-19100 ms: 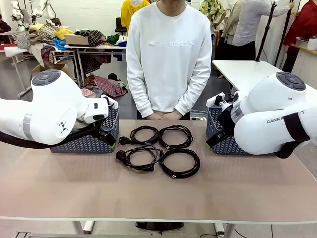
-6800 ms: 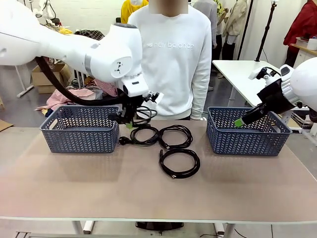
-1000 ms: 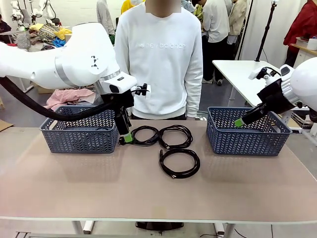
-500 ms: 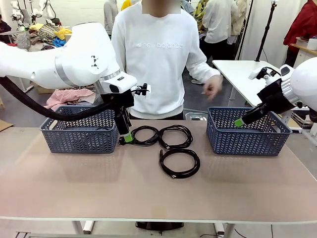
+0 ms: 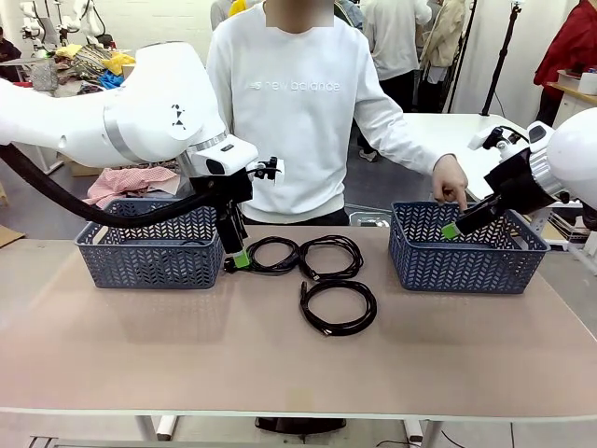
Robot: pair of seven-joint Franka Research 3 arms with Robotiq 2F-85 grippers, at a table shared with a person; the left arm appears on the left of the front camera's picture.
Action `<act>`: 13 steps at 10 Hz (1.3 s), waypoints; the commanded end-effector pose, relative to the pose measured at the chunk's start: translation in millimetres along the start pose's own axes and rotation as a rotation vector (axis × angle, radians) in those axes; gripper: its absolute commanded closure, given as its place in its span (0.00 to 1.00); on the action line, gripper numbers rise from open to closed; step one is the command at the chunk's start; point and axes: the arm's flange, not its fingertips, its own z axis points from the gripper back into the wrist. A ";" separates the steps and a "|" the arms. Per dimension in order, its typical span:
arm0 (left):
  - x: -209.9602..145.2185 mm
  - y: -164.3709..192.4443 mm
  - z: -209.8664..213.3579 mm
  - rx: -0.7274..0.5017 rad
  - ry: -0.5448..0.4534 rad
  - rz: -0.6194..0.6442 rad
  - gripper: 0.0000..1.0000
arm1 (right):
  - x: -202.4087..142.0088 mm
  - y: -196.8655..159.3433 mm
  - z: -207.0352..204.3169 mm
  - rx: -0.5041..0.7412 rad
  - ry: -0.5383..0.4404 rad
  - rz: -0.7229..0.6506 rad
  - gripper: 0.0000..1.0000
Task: Organize the cables according to human instructions.
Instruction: Pick up a bundle of cables and place it in the basket indicated by the human.
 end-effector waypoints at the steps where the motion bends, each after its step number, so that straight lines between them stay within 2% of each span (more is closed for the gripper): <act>1: -0.2 -0.4 0.4 0.002 -0.001 0.000 0.00 | 0.3 -0.9 -0.7 0.010 -0.012 -0.008 0.00; 8: -0.2 -0.4 0.4 0.002 -0.001 0.000 0.00 | 0.0 0.0 0.0 0.000 0.000 0.000 0.00; 10: -0.2 -0.4 0.4 0.002 -0.001 0.000 0.00 | 16.6 18.8 -5.1 0.020 0.035 0.006 0.00; 13: -0.2 -0.4 0.4 0.002 -0.001 0.000 0.00 | 42.1 60.2 -25.5 0.056 0.142 0.024 0.00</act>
